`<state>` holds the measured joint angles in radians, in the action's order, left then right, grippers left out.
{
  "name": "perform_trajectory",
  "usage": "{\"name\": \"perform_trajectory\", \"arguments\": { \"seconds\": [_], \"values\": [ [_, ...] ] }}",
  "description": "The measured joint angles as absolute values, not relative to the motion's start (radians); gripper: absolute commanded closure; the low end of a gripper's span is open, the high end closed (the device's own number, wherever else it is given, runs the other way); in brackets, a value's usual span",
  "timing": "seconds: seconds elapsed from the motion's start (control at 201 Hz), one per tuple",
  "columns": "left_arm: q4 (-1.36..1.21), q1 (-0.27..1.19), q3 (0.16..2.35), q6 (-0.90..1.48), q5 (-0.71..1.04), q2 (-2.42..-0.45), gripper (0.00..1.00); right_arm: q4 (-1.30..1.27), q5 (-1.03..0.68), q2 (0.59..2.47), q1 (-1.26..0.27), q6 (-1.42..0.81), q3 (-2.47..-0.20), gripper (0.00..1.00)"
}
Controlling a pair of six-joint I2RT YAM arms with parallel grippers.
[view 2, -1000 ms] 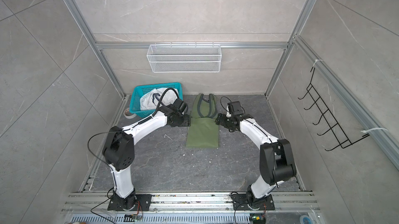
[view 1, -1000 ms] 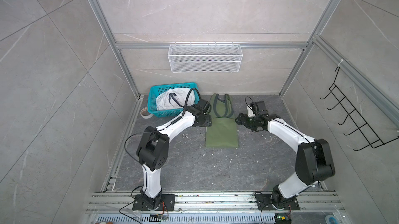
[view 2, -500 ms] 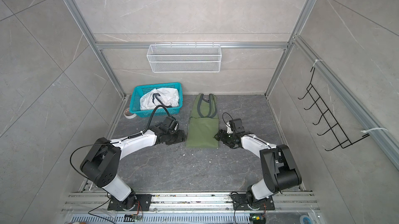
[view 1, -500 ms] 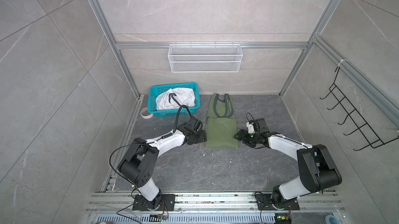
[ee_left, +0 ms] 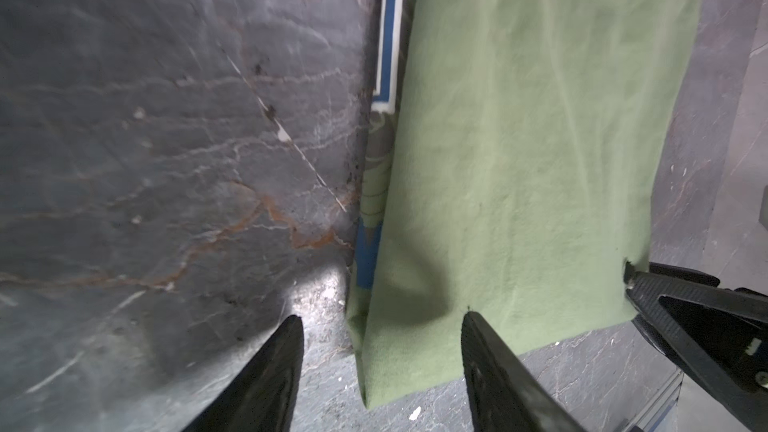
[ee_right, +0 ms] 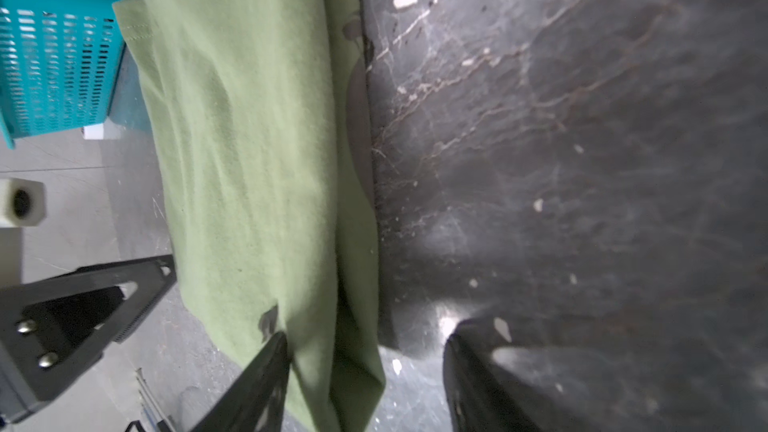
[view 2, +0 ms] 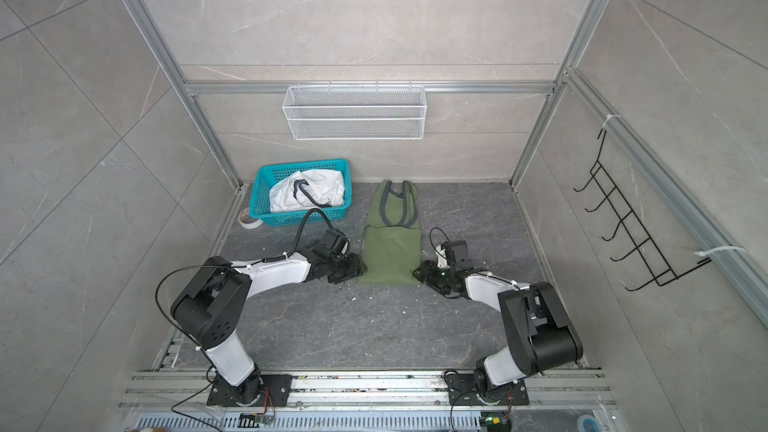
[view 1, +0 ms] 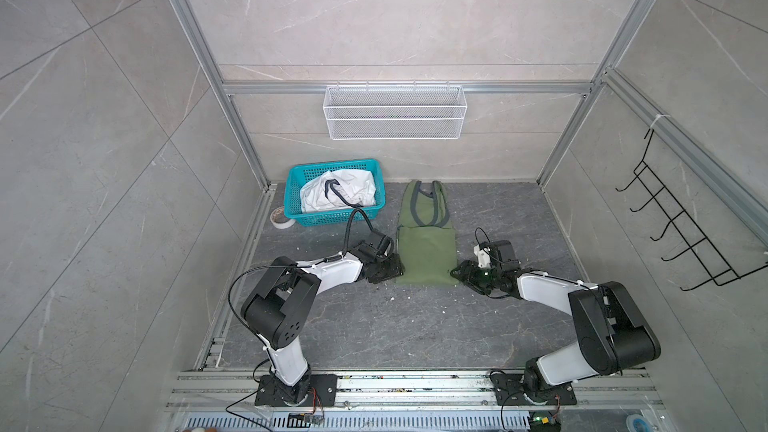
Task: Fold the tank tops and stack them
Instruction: 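Move both grippers back to the folded end nearest the robot and grasp it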
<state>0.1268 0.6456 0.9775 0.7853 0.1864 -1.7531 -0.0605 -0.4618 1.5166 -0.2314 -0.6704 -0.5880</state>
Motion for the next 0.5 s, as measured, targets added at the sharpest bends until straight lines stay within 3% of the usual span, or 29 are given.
{"name": "perform_trajectory", "arguments": {
  "seconds": [0.314, 0.498],
  "values": [
    [0.126, 0.688, 0.976, 0.825, 0.186, -1.774, 0.59, -0.147, -0.503, 1.531, -0.246, -0.709, -0.546, 0.57],
    [0.125, 0.702, 0.970, 0.841, 0.186, -1.774, 0.73, -0.173, -0.515, 1.560, -0.255, -0.719, -0.544, 0.77]
  ]
}}
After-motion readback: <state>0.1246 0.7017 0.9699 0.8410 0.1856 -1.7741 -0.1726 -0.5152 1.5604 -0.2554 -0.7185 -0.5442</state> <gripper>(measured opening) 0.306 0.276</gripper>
